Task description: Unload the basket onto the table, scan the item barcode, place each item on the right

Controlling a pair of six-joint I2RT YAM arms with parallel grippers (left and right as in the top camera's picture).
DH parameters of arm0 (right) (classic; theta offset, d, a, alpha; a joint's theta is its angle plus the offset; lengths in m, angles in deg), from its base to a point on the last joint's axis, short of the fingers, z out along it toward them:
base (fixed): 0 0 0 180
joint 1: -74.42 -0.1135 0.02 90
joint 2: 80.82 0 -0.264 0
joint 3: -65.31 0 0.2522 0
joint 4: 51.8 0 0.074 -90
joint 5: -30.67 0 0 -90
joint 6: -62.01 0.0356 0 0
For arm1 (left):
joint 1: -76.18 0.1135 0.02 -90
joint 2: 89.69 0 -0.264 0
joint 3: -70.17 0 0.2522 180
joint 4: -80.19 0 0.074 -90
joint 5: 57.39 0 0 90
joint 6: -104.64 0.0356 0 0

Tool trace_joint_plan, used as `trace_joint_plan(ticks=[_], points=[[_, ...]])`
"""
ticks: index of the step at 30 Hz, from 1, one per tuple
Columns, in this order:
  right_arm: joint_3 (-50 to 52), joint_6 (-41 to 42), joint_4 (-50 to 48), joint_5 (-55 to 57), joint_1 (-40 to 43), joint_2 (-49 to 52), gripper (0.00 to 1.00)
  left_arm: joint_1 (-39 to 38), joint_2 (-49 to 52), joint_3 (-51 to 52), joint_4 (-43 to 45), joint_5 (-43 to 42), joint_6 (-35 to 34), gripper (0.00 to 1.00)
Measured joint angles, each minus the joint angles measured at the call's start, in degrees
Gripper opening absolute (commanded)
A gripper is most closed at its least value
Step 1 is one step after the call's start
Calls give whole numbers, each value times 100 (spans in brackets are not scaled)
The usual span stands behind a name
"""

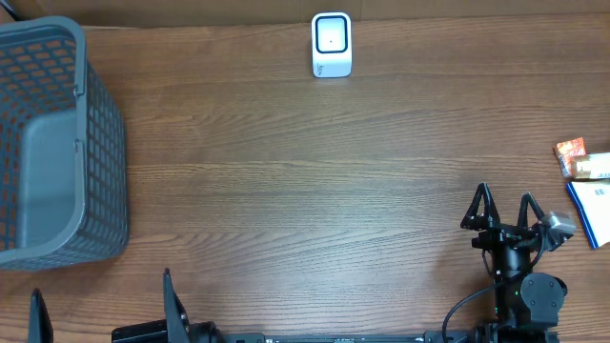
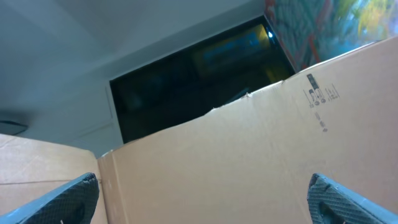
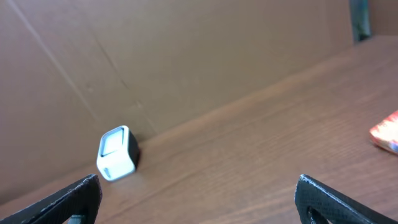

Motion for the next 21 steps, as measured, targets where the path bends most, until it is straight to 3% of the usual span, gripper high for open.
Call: trace_joint_plan(ticks=[10,21], points=[[0,-2,13,105,0,4,100,0,0,31,-157,44,-2,100],[0,-2,9,122,0,4,100,0,0,131,-1062,-348,-271,100]])
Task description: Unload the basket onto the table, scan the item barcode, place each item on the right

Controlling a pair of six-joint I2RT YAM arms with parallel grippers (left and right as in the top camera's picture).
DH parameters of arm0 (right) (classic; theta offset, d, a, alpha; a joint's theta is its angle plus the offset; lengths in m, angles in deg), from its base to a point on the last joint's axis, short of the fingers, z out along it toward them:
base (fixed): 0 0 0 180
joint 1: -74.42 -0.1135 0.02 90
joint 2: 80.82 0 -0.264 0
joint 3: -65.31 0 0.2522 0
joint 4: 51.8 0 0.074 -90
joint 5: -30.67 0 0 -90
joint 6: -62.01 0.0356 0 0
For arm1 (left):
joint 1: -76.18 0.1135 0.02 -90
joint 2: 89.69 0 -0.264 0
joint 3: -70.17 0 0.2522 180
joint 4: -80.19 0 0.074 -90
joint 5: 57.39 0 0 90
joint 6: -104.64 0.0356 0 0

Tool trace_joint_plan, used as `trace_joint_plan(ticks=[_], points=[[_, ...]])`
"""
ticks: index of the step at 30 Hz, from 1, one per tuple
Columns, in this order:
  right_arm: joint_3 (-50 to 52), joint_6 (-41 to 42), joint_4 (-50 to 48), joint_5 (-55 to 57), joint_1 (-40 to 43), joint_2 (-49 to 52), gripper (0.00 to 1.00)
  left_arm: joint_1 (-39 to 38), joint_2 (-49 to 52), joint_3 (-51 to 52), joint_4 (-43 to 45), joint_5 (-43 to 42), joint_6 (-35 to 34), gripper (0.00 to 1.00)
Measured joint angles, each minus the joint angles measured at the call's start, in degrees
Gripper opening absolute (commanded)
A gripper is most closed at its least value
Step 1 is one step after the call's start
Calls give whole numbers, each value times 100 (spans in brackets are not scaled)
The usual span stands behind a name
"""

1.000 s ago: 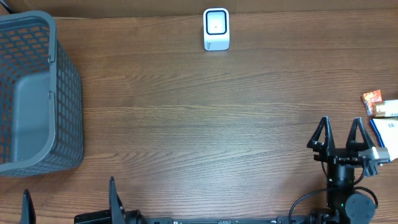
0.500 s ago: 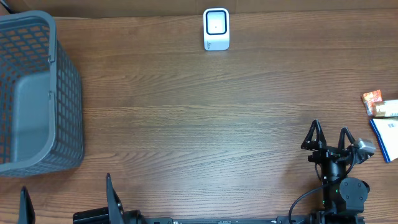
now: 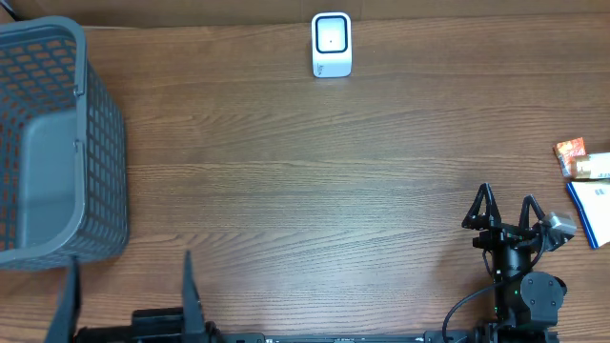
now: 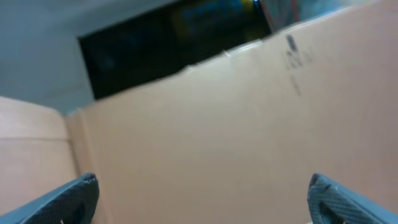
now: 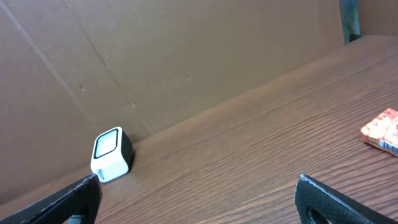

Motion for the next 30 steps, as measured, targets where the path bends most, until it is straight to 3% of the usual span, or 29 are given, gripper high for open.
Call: trace_joint_plan(ticks=[7,9,14,18,21,26,30], points=[[0,2,7,2,0,0,100,0,0,131,-1222,-282,63,100],[0,2,4,2,0,0,100,0,-7,492,-1095,-345,68,100],[0,0,2,2,0,7,100,0,-2,2135,535,-413,-76,100],[0,0,4,2,0,13,100,0,7,3689,2490,-417,-741,100],[0,0,4,2,0,20,100,-2,7,4437,3410,-341,-1058,100],[0,4,0,4,0,22,100,-72,0,4684,2938,70,-1294,100],[0,2,4,4,0,22,100,-72,-9,4684,2013,254,-1377,100]])
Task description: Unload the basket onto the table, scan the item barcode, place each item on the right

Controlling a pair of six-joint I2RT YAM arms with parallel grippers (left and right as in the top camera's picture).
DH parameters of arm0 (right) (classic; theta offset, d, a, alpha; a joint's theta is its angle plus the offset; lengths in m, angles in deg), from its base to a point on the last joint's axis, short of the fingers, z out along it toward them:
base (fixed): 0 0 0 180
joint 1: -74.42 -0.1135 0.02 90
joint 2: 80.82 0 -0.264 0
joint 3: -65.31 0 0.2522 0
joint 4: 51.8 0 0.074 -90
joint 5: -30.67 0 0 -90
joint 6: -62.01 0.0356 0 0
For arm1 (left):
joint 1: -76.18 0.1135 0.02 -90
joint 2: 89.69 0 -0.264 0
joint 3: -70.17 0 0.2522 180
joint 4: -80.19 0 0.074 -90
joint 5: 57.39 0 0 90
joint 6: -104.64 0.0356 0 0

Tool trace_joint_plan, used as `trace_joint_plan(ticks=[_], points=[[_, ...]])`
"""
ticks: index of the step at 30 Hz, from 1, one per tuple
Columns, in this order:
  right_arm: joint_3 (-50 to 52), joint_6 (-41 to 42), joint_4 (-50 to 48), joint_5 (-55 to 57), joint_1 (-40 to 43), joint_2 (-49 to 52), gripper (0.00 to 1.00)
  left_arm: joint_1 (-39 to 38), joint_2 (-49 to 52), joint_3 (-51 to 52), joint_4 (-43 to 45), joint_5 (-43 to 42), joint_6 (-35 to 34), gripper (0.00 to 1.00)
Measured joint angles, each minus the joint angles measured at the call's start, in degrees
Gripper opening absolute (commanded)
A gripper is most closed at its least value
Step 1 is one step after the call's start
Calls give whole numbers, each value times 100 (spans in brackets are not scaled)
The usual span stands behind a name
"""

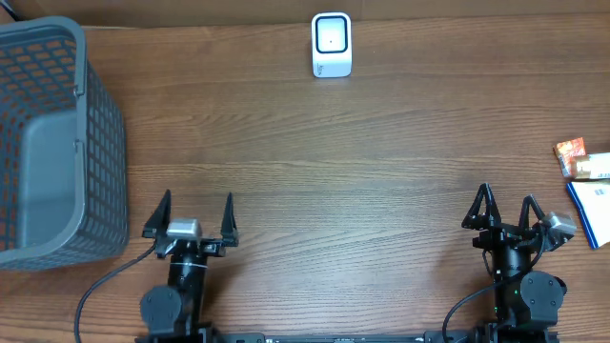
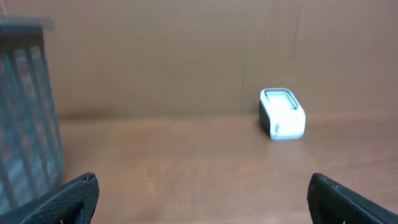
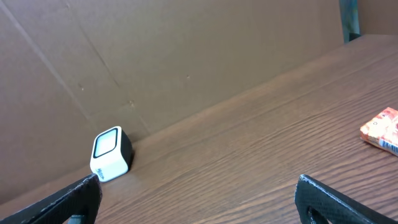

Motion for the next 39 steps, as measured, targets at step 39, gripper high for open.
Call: trace_joint_plan(ticks=[39], points=[[0,-2,7,11,0,0,100,-4,0,2,-549,181,-87,100]])
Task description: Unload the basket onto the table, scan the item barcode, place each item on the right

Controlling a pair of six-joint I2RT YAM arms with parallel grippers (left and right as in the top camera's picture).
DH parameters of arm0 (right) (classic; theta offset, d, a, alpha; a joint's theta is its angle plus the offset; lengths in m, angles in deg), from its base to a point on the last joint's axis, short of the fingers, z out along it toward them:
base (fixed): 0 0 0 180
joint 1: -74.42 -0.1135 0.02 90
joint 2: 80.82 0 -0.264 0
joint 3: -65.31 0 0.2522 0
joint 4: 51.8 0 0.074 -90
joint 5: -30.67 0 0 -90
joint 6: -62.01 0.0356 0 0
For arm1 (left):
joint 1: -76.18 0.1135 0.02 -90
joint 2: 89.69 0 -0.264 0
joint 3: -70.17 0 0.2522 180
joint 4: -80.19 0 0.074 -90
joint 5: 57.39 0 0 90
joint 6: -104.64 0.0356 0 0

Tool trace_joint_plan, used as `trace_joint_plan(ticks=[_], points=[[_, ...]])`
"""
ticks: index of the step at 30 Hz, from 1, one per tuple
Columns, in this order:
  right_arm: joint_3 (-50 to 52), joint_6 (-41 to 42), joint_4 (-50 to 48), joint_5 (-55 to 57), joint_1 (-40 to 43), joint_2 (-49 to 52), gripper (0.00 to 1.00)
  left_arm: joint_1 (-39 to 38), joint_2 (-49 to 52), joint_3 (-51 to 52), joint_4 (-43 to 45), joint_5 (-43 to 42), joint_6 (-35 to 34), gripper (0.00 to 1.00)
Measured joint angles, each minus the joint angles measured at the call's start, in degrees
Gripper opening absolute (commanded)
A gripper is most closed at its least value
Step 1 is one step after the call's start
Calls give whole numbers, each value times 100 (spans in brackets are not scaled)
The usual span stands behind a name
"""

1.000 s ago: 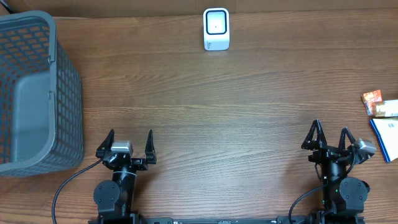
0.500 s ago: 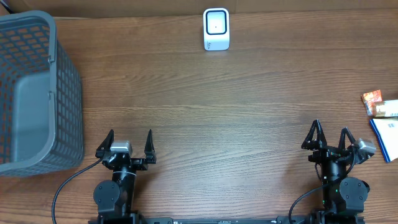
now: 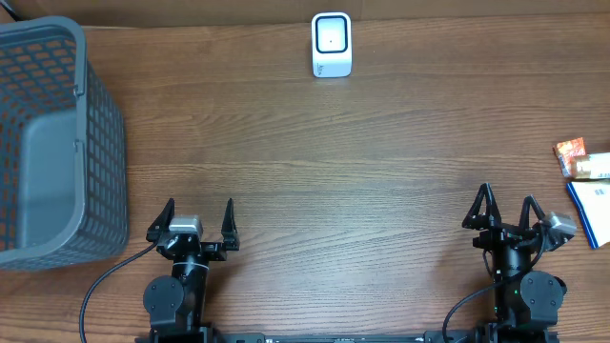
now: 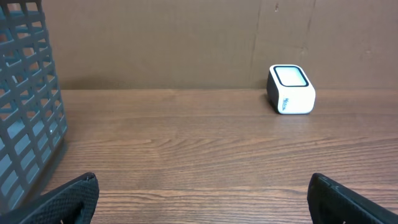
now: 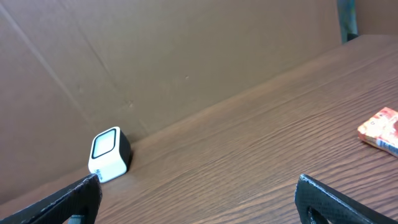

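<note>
The white barcode scanner [image 3: 332, 44] stands at the table's far edge, also seen as the scanner [image 4: 290, 98] and the scanner [image 5: 109, 154]. Several small items lie at the right edge: an orange packet [image 3: 571, 149], with the same packet [image 5: 379, 127] in the right wrist view, a pale box [image 3: 593, 167] and a blue-and-white card [image 3: 593, 211]. My left gripper [image 3: 197, 217] stands open and empty near the front left. My right gripper [image 3: 504, 208] is open and empty near the front right, just left of the items.
A grey plastic mesh basket [image 3: 57, 143] fills the left side of the table, and its wall [image 4: 25, 118] shows in the left wrist view. A brown cardboard wall [image 4: 186, 37] runs behind the table's far edge.
The left gripper has shifted slightly toward the front and its view has levelled and sharpened on the scanner and basket. The right gripper has stayed still.
The left arm began low at the front edge with its camera pointing up over the cardboard wall. It then sat higher, and later stood over the table facing the scanner. The right gripper stayed open in one place throughout.
</note>
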Motion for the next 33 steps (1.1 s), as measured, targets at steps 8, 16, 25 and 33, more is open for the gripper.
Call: trace_joint_plan(ticks=[8,16,25,33], points=[[0,-238,9,-57,2,0,100,0,0,0,0,0,0,100],[0,-693,20,-61,11,0,100,0,0,0,0,0,0,100],[0,-861,17,-61,15,0,100,0,0,0,0,0,0,100],[0,-879,15,-61,20,0,100,0,0,-2,0,0,0,100]])
